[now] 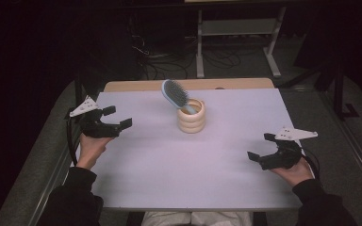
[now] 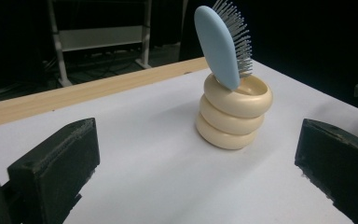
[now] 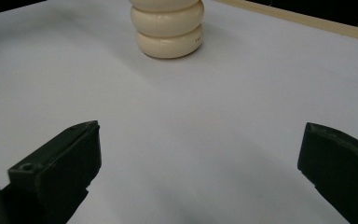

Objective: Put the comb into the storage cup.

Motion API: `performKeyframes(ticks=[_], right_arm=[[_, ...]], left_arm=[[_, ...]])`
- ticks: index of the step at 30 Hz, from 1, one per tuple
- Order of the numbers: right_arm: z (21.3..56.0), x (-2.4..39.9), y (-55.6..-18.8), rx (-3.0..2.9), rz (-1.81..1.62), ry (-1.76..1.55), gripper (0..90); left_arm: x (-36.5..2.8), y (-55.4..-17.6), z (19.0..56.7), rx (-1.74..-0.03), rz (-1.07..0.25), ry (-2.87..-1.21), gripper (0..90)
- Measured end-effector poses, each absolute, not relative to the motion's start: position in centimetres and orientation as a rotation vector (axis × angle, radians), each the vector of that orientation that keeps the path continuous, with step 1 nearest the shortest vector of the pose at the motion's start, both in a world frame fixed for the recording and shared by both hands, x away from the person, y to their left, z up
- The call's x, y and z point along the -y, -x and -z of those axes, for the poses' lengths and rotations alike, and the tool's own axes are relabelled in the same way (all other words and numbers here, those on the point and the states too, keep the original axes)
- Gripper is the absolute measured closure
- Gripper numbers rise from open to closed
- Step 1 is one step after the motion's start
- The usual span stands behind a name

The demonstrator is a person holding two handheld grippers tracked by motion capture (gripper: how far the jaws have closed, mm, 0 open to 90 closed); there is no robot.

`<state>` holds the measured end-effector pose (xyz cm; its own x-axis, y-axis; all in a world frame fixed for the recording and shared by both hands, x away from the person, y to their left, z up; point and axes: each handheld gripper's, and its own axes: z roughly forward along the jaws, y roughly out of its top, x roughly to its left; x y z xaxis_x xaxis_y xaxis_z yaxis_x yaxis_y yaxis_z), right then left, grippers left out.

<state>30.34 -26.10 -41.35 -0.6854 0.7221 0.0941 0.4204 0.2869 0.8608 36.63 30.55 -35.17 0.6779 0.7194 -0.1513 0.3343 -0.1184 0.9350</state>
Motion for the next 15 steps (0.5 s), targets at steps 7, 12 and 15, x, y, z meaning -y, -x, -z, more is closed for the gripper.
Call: performKeyframes(ticks=[7,12,15], right_arm=[[41.3,26.3,-30.4,-2.242,-1.364,-1.044,0.0],[41.4,26.3,-30.4,-2.242,-1.362,-1.048,0.0],[41.4,26.3,-30.4,-2.243,-1.360,-1.048,0.0]], left_arm=[[-31.3,-35.7,36.4,-0.836,-0.428,-1.712,0.0],[-31.9,-35.2,37.4,-0.840,-0.435,-1.706,0.0],[-32.2,-34.7,37.9,-0.837,-0.433,-1.703,0.0]])
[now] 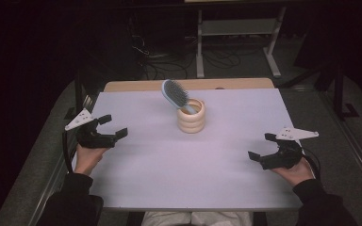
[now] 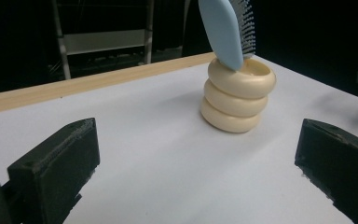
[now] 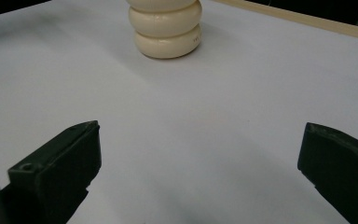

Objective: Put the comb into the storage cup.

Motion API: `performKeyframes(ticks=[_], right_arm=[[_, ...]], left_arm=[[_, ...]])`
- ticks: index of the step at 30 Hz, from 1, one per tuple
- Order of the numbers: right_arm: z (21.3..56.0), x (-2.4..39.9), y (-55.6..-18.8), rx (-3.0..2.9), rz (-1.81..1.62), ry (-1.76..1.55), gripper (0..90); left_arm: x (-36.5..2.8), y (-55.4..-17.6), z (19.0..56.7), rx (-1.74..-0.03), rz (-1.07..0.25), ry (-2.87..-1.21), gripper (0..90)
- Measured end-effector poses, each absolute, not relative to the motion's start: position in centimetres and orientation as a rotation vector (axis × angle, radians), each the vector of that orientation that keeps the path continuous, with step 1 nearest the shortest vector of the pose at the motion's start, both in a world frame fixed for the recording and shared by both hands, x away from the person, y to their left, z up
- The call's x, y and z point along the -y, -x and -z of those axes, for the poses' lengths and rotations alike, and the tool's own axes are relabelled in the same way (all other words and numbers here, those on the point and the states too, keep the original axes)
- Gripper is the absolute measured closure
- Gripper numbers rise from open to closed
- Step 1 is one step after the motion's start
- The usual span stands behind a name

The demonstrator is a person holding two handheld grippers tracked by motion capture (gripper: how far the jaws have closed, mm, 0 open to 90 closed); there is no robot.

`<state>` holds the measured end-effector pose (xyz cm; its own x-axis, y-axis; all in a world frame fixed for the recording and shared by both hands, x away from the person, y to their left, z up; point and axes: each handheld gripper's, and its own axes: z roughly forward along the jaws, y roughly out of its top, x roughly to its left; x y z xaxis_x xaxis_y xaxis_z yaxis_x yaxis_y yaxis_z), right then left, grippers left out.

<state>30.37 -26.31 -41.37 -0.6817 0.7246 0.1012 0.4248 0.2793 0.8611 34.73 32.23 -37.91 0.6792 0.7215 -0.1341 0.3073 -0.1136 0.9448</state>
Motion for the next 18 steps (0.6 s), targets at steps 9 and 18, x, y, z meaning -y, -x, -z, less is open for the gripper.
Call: performKeyframes(ticks=[9,18], right_arm=[[41.3,26.3,-30.3,-2.242,-1.361,-1.048,0.0],[41.3,26.3,-30.3,-2.244,-1.362,-1.046,0.0]], left_arm=[[-33.3,-33.2,38.8,-0.851,-0.413,-1.688,0.0],[-34.0,-32.0,39.3,-0.859,-0.444,-1.717,0.0]])
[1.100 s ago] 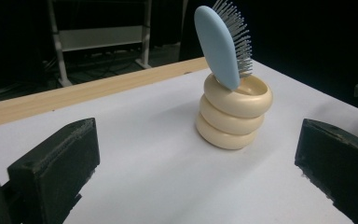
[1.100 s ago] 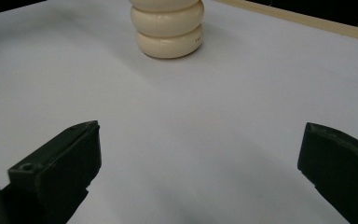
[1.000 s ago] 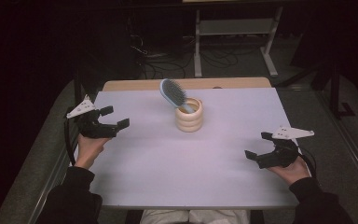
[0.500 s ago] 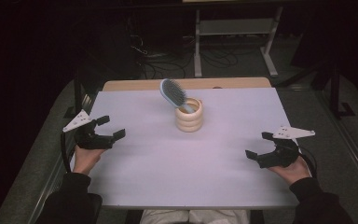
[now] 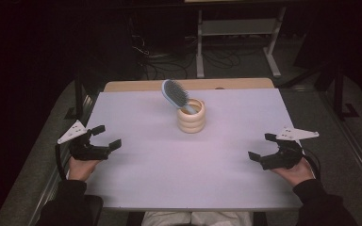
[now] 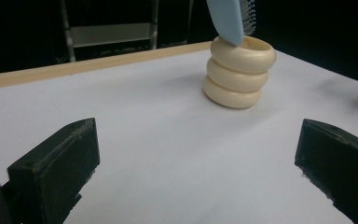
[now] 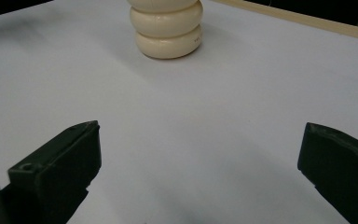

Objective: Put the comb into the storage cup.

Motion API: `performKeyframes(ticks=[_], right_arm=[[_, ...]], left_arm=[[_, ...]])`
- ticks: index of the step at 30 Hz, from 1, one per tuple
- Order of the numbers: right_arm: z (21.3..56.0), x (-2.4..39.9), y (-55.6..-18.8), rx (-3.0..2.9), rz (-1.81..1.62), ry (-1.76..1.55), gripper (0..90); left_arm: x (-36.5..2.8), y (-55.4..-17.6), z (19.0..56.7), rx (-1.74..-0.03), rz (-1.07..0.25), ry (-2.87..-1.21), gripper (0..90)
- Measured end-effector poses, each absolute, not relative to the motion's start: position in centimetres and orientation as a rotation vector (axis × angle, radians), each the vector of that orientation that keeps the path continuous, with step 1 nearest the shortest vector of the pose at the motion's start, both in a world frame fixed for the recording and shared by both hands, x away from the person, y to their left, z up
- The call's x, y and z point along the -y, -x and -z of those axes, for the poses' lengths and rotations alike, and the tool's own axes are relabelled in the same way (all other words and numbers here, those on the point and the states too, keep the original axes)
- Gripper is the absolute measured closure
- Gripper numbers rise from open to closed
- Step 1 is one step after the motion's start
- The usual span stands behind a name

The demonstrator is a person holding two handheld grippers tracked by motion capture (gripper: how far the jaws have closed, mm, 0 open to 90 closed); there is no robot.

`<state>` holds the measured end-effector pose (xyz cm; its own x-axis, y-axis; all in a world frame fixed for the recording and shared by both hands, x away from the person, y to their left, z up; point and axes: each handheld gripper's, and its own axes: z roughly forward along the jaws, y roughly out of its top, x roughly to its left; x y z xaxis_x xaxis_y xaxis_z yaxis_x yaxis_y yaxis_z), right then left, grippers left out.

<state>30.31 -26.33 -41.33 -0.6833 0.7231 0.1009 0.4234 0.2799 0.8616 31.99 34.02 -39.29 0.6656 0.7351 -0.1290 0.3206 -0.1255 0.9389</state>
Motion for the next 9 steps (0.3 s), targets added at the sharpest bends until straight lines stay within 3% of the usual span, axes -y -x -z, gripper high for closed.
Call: performKeyframes(ticks=[9], right_arm=[[41.34,26.32,-30.29,-2.249,-1.361,-1.039,0.0]], left_arm=[[-34.85,-31.50,39.49,-0.879,-0.445,-1.704,0.0]])
